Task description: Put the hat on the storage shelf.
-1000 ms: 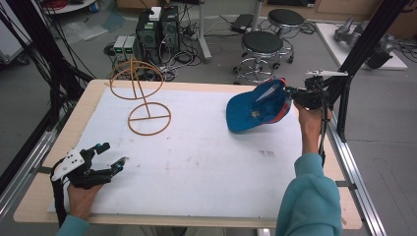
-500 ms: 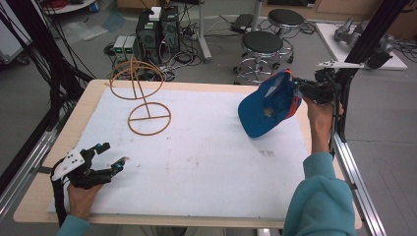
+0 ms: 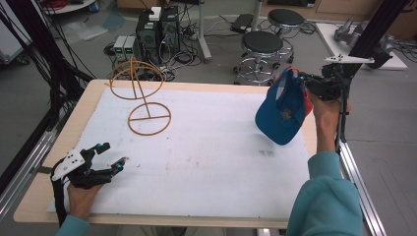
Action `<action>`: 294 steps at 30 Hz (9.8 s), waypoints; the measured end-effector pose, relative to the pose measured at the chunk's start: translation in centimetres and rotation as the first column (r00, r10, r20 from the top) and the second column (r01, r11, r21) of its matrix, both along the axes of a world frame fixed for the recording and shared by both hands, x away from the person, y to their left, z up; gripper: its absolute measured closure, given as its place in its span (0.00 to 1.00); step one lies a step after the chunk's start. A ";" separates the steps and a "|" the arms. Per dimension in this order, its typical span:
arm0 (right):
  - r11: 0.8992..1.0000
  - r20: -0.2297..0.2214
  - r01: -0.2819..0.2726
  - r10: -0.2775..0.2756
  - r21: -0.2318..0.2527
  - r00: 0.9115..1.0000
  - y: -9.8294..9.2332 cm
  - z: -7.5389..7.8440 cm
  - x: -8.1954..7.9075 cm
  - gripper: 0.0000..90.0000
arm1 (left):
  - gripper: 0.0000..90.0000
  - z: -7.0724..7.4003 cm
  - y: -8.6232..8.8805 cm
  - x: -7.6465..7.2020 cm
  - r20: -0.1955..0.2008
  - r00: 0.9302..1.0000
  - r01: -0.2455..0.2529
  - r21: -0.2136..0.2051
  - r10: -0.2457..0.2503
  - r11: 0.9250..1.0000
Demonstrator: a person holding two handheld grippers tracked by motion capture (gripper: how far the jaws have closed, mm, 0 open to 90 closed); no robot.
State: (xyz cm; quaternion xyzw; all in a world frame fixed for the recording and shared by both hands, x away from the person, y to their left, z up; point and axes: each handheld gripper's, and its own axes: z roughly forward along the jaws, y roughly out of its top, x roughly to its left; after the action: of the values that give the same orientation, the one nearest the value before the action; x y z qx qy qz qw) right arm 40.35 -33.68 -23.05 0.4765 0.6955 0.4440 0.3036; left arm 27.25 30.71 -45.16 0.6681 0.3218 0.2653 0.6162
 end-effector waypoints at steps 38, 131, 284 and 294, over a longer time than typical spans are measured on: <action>0.964 -0.086 -0.190 0.208 0.184 0.974 6.5 -2.2 -3.6 0.98 | 0.18 0.0 0.0 0.0 0.000 1.000 0.000 0.008 0.000 1.000; 0.812 -0.208 -0.563 0.531 -0.152 0.822 17.6 -12.4 -3.5 0.12 | 0.18 0.0 -0.1 0.0 0.005 1.000 0.000 0.013 0.000 1.000; 0.742 -0.014 -0.656 0.664 0.142 0.748 32.1 2.0 3.4 0.94 | 0.19 0.0 -0.1 0.0 0.006 1.000 0.004 0.017 -0.004 1.000; 0.734 0.005 -0.663 0.670 0.149 0.743 34.0 2.3 5.0 0.94 | 0.19 0.0 -0.1 0.0 0.007 1.000 0.004 0.018 -0.004 1.000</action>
State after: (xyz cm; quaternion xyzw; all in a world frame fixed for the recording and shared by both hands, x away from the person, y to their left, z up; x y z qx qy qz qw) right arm 45.40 0.35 -20.72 0.2270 0.7939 0.5593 0.0729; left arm 27.26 30.66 -45.14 0.6733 0.3161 0.2691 0.6118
